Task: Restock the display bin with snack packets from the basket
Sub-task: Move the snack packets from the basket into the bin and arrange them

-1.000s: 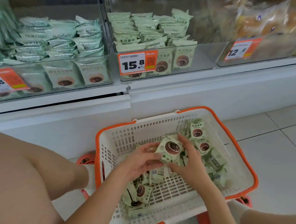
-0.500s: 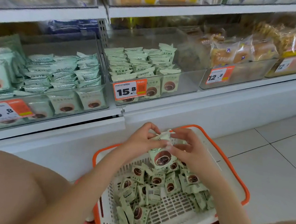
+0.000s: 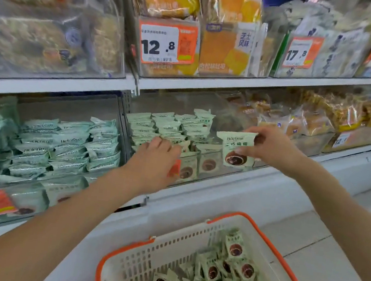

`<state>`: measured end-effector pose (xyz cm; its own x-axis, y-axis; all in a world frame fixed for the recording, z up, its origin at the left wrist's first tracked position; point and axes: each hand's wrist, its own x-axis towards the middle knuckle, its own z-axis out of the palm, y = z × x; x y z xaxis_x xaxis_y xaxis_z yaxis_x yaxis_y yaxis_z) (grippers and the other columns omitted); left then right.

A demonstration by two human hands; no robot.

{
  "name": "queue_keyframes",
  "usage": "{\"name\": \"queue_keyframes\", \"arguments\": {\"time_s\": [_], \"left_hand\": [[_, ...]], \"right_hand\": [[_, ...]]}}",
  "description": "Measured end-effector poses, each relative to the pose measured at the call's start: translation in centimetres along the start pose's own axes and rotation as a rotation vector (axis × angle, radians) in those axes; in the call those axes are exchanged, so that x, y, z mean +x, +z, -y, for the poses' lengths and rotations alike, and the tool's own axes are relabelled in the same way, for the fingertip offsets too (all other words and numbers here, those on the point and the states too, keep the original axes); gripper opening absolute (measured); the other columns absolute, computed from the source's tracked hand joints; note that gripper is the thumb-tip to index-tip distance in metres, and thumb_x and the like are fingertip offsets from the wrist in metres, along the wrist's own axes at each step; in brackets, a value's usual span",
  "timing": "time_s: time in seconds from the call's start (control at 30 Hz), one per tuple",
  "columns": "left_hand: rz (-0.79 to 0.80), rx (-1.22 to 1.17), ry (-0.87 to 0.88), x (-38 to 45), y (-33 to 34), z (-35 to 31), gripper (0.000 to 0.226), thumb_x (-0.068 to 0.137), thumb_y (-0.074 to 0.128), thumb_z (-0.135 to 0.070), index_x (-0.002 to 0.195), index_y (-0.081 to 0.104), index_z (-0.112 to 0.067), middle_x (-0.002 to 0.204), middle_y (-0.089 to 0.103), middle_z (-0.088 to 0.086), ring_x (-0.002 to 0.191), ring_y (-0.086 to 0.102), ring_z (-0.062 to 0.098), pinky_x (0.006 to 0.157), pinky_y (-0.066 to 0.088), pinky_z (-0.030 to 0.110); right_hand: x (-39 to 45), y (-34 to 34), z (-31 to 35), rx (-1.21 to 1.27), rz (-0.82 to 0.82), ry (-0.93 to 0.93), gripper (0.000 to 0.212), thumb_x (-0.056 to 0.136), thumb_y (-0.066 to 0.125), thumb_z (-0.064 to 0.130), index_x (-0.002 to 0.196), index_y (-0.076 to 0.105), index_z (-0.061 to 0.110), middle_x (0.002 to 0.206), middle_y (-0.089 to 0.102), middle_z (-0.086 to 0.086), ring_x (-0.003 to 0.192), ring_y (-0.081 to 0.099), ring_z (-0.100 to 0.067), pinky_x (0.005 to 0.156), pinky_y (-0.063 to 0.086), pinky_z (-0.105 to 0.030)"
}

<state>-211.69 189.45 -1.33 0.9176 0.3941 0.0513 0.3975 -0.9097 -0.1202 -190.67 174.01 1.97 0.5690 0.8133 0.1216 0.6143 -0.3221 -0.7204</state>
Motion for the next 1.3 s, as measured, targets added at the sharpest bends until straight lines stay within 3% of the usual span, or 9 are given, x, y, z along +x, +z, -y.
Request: {"name": "queue_keyframes", "arguments": {"time_s": [0.1,0.23,0.33,0.5,0.6,0.67,0.83,1.1,1.3], "left_hand": [[0.167,0.131,-0.038,1.0,1.8,1.3,0.060,0.092,0.055,-0.032,0.141,0.026,-0.015,0.135,0.043,0.011,0.124,0.039,0.029,0.096,0.038,0.041],[0.111,0.062,-0.013,2.8,2.4,2.7,0.032,0.092,0.055,-0.028,0.119,0.046,-0.016,0.107,0.054,0.005,0.099,0.054,0.024,0.066,0.041,0.033],[0.162,0.010,0.029,3.7,2.5,3.6,0.032,0.091,0.054,-0.036,0.117,0.046,-0.019,0.110,0.055,0.004,0.099,0.056,0.023,0.064,0.038,0.030],[0.178,0.036,0.081,4.4,3.4,4.2,0.046,0.090,0.051,-0.053,0.125,0.042,-0.026,0.118,0.055,0.000,0.107,0.056,0.022,0.073,0.041,0.032],[0.142,0.038,0.089,4.5,3.6,4.3,0.045,0.090,0.052,-0.053,0.124,0.040,-0.027,0.118,0.056,-0.002,0.107,0.056,0.022,0.068,0.035,0.030],[0.125,0.029,0.083,4.5,3.6,4.2,0.042,0.090,0.052,-0.051,0.123,0.040,-0.027,0.116,0.056,-0.003,0.105,0.056,0.021,0.067,0.034,0.030],[0.108,0.009,0.080,4.5,3.6,4.1,0.043,0.091,0.053,-0.048,0.126,0.040,-0.028,0.115,0.056,-0.002,0.105,0.055,0.023,0.067,0.034,0.030],[0.059,0.014,0.091,4.6,4.0,4.3,0.040,0.091,0.054,-0.047,0.123,0.042,-0.028,0.109,0.058,-0.002,0.099,0.057,0.023,0.066,0.035,0.030],[0.035,0.016,0.097,4.7,4.2,4.2,0.038,0.090,0.055,-0.046,0.120,0.043,-0.026,0.108,0.058,0.000,0.097,0.057,0.024,0.065,0.036,0.030]], "right_hand": [[5.3,-0.2,1.2,-0.140,-0.104,-0.037,0.030,0.073,0.080,0.014,0.100,0.066,0.012,0.094,0.068,-0.006,0.087,0.065,-0.020,0.071,0.055,-0.032],[11.7,0.8,1.8,-0.314,-0.213,-0.124,0.030,0.072,0.080,0.015,0.089,0.057,0.007,0.090,0.057,-0.005,0.083,0.052,-0.021,0.064,0.038,-0.029],[15.1,2.1,0.4,-0.546,-0.149,-0.137,0.027,0.077,0.076,0.016,0.093,0.055,0.007,0.090,0.055,-0.006,0.092,0.054,-0.028,0.068,0.036,-0.030],[19.1,4.1,-1.1,-0.853,-0.070,-0.168,0.038,0.085,0.066,0.009,0.120,0.052,0.009,0.111,0.063,-0.018,0.102,0.060,-0.036,0.076,0.050,-0.040],[20.8,5.2,-1.4,-1.007,-0.026,-0.187,0.042,0.087,0.061,0.004,0.126,0.047,0.013,0.108,0.065,-0.016,0.099,0.061,-0.033,0.069,0.044,-0.036],[21.6,6.0,-1.8,-1.084,-0.007,-0.194,0.049,0.087,0.057,0.000,0.132,0.044,0.016,0.109,0.065,-0.014,0.102,0.060,-0.031,0.074,0.042,-0.035],[23.2,8.1,-3.2,-1.144,0.061,-0.167,0.061,0.087,0.046,-0.007,0.142,0.036,0.017,0.130,0.050,-0.015,0.124,0.044,-0.034,0.093,0.042,-0.042],[24.5,9.3,-4.9,-1.075,0.065,-0.200,0.070,0.083,0.049,-0.010,0.143,0.035,0.021,0.136,0.044,-0.015,0.125,0.041,-0.033,0.097,0.039,-0.042],[24.9,8.4,-3.9,-1.036,0.139,-0.121,0.057,0.091,0.044,-0.005,0.141,0.042,0.023,0.136,0.046,-0.013,0.120,0.050,-0.033,0.092,0.045,-0.039]]}}
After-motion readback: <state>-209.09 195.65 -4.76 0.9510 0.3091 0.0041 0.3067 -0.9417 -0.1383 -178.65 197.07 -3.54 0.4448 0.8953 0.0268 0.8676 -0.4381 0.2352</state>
